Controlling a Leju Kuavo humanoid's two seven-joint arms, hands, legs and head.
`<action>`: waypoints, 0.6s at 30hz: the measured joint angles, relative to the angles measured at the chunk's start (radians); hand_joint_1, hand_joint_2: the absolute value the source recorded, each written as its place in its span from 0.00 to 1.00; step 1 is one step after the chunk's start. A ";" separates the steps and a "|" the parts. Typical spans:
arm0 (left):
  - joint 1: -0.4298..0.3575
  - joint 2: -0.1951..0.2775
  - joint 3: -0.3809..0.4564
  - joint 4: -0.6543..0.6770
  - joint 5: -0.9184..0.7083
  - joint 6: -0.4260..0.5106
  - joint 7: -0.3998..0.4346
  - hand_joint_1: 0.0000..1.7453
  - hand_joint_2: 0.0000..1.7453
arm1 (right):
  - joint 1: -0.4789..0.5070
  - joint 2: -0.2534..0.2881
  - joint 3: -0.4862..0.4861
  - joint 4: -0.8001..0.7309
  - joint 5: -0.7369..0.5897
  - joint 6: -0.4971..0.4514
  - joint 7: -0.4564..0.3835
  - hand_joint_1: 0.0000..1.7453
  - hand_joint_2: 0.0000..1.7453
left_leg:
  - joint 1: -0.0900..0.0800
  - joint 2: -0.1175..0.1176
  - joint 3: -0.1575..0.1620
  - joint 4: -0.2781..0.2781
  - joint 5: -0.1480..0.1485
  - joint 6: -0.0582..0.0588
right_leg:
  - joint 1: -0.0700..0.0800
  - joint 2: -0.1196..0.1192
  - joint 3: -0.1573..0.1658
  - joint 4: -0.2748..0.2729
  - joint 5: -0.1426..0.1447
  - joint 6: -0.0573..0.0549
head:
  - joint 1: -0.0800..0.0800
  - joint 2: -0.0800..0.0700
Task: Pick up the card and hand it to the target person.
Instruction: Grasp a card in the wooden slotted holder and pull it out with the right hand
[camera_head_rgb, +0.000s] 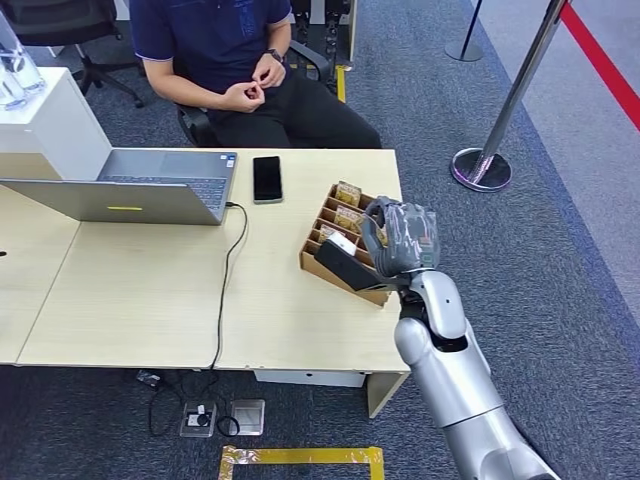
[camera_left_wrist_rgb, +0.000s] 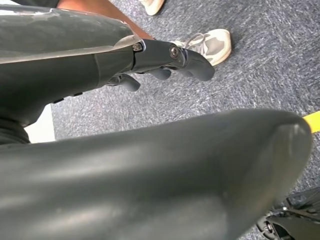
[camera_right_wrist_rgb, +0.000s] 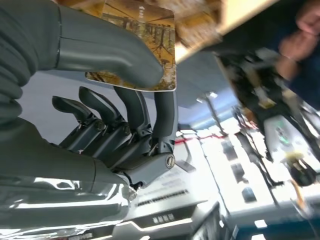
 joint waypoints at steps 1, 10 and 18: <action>0.000 0.000 0.000 0.000 0.000 0.001 0.001 0.00 0.00 | 0.004 -0.002 0.006 -0.031 -0.015 -0.006 -0.013 1.00 1.00 | 0.000 0.000 0.000 0.000 0.000 0.000 | 0.000 0.000 0.000 0.000 0.000 0.000 | 0.000 0.000; -0.014 0.000 0.000 0.000 -0.020 -0.001 0.009 0.00 0.00 | -0.081 0.014 0.083 -0.076 -0.032 -0.014 -0.013 1.00 1.00 | 0.000 0.000 0.001 0.000 0.001 -0.001 | 0.000 0.000 0.001 0.001 0.000 0.000 | -0.002 0.000; -0.023 0.000 -0.004 0.000 -0.045 -0.010 0.014 0.00 0.00 | -0.151 0.031 0.102 -0.013 -0.018 -0.037 0.037 1.00 1.00 | 0.000 0.000 -0.001 0.000 0.001 -0.001 | 0.000 0.000 0.000 0.001 0.001 0.000 | 0.000 0.000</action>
